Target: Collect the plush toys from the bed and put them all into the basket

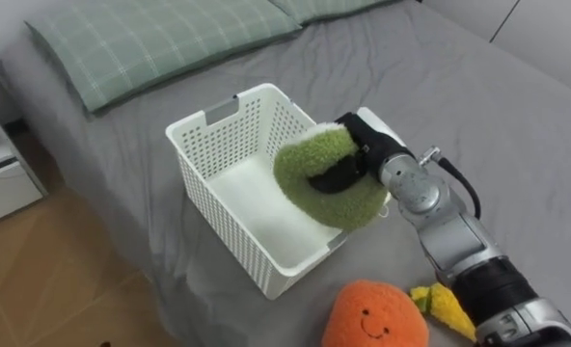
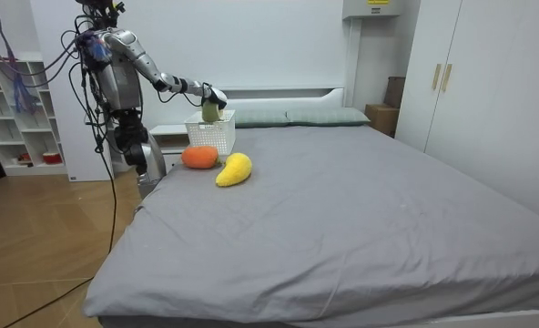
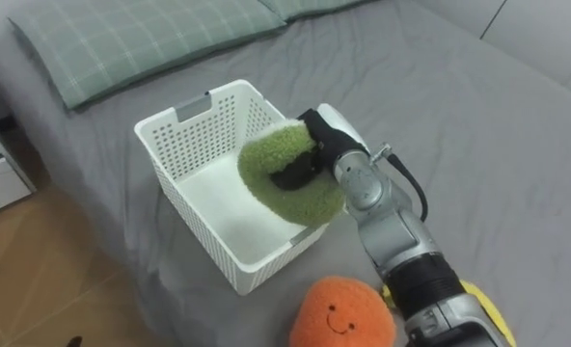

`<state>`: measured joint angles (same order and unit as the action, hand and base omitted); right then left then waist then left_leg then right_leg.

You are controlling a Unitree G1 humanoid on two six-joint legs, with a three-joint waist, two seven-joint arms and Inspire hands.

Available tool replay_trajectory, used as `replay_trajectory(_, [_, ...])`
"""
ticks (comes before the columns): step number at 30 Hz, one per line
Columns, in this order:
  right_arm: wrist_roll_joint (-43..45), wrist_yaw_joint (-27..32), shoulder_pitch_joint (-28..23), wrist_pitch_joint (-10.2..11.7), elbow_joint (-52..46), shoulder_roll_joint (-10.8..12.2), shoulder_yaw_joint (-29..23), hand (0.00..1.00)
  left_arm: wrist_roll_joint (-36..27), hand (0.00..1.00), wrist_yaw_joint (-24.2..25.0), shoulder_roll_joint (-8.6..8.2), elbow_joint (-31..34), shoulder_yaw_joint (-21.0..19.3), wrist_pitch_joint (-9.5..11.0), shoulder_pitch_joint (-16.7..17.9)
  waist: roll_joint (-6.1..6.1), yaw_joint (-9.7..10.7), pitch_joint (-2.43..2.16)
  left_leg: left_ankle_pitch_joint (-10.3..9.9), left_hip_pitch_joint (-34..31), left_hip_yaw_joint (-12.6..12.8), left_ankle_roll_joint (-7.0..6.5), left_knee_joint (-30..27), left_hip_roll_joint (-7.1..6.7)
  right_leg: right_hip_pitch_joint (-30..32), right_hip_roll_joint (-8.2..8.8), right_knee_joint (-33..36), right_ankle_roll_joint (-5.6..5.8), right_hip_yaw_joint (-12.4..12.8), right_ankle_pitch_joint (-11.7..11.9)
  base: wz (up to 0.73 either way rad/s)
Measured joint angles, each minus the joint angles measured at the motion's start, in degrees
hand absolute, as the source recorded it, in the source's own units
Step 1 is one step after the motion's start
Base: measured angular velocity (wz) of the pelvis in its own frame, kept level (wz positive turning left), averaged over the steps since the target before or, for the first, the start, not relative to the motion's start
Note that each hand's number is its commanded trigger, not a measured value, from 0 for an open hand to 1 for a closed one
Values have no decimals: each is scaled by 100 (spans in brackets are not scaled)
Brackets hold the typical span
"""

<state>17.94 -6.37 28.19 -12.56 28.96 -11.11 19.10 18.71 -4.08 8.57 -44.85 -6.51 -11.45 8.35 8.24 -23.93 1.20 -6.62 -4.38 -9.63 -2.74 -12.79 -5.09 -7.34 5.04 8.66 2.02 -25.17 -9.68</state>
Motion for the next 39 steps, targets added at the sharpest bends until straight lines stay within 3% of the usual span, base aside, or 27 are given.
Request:
replay_trajectory(9, [-3, -18, -1, 0, 207, 3, 0, 0, 2, 0, 1, 0, 79, -1, -3, 3, 0, -1, 21, 32, -8, -62, 22, 5, -28, 14, 11, 0, 19, 12, -12, 4])
replay_trajectory(39, [-82, -65, 0, 7, 203, 2, -111, 0, 223, 0, 108, -3, -161, -7, -31, 15, 18, 46, 9, 45, 15, -6, 0, 15, -20, 18, 6, -1, 22, 109, -14, -1])
